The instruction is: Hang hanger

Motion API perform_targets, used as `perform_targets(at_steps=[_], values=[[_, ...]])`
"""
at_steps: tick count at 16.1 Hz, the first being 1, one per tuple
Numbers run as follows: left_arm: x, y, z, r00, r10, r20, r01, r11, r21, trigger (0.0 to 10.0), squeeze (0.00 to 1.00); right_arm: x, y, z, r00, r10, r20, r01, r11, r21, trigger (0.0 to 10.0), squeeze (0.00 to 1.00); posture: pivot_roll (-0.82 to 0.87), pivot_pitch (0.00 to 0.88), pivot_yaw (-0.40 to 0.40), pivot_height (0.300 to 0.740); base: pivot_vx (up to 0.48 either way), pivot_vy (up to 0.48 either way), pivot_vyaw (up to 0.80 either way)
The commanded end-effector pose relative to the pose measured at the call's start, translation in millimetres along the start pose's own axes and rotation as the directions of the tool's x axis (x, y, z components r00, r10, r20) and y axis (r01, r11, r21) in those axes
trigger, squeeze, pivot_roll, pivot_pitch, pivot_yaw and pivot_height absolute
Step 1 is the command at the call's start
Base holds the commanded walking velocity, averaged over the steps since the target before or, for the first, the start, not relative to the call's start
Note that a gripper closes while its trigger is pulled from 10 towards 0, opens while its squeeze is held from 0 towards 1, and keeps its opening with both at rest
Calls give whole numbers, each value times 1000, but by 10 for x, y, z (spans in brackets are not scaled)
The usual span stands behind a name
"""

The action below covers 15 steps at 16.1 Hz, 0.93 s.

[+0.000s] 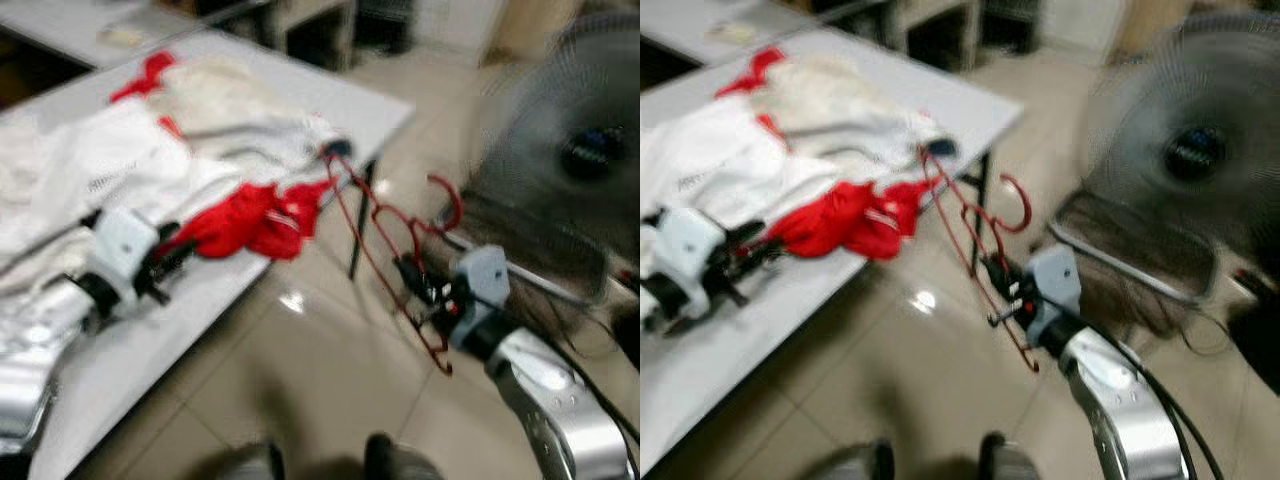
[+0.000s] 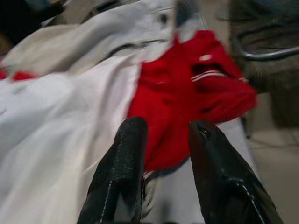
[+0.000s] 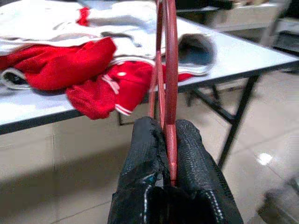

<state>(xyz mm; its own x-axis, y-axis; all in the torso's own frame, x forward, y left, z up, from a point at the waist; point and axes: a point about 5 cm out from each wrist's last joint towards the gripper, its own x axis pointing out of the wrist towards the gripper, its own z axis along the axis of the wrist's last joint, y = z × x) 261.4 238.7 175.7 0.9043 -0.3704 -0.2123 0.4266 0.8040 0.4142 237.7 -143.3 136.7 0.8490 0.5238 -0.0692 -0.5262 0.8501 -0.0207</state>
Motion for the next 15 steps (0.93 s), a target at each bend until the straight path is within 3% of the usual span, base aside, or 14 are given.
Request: perform_targets(at_steps=[1, 3, 6, 8, 13, 15], values=[[28, -50, 28, 1000, -3, -6, 3, 1000, 23, 10000, 0, -16, 8, 0, 1000, 10, 0, -10, 1000, -4, 10000, 0, -70, 120, 7, 740, 0, 0, 0], [102, -75, 34, 998, 51, -32, -49, 997, 63, 10000, 0, -22, 6, -2, 1000, 13, 1, -13, 1000, -11, 10000, 0, -72, 121, 9, 740, 0, 0, 0], [190, -3, 126, 984, 180, 11, -181, 980, 89, 10000, 0, -31, 14, -4, 1000, 15, 1, -15, 1000, -19, 10000, 0, -71, 121, 8, 740, 0, 0, 0], [244, 14, 168, 977, 213, 28, -215, 974, 70, 10000, 0, -30, 33, -10, 1000, 20, 1, -20, 1000, -23, 10000, 0, -72, 119, 8, 740, 0, 0, 0], [334, 195, 82, 940, 337, -49, -321, 926, 198, 10000, 0, -19, 50, 0, 1000, 29, -3, -29, 998, -50, 10000, 0, -76, 114, 12, 740, 0, 0, 0], [320, 288, 57, 922, 381, -71, -363, 913, 184, 10000, 0, -16, 54, 0, 1000, 29, -4, -29, 998, -51, 10000, 0, -76, 111, 13, 740, 0, 0, 0]])
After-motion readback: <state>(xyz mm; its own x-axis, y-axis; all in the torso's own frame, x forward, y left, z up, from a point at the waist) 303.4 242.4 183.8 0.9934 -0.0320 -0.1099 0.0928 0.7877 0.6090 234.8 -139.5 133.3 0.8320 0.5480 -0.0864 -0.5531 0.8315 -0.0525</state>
